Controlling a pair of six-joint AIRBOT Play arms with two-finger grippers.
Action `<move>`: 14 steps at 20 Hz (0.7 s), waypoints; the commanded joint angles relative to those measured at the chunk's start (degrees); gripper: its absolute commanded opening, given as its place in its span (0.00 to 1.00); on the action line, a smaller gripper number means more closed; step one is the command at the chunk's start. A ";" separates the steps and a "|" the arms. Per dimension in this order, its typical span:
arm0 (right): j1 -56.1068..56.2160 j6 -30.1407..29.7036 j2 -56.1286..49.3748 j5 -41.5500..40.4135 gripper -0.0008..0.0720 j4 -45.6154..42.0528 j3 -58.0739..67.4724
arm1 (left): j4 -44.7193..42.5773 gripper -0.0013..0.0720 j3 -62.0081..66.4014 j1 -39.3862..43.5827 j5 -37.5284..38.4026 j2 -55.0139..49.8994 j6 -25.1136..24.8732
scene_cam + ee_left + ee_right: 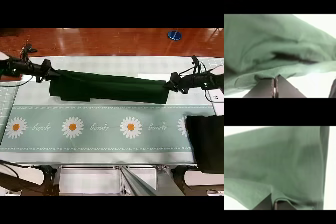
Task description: Fold the shirts.
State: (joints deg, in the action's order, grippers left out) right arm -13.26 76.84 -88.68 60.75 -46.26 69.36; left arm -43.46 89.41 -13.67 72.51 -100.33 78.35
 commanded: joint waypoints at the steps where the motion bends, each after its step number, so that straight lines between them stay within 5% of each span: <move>1: 0.04 0.52 -6.03 -0.98 0.04 0.39 6.47 | 0.02 0.05 12.48 1.84 2.12 -9.90 3.91; 9: 0.04 1.60 -12.41 -6.95 0.04 2.49 10.32 | 3.30 0.05 24.85 2.51 -0.42 -20.90 6.99; 10: 0.22 1.60 -12.59 -8.31 0.16 2.84 10.32 | 3.30 0.11 24.85 2.93 -1.55 -21.22 6.99; 11: 0.48 1.64 -12.66 -9.81 0.46 2.99 10.32 | 3.32 0.37 24.85 3.48 -2.01 -21.42 6.99; 12: 0.61 1.40 -12.57 -10.49 0.59 3.02 10.36 | 3.32 0.71 24.90 4.07 -1.90 -21.40 6.99; 14: -0.31 1.49 -12.24 -8.02 0.59 2.43 11.93 | 3.19 0.71 26.84 3.74 0.15 -21.33 7.39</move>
State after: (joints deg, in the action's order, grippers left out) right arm -13.04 78.26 -100.77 52.82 -43.70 80.05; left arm -40.73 114.30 -10.22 71.96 -121.01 85.12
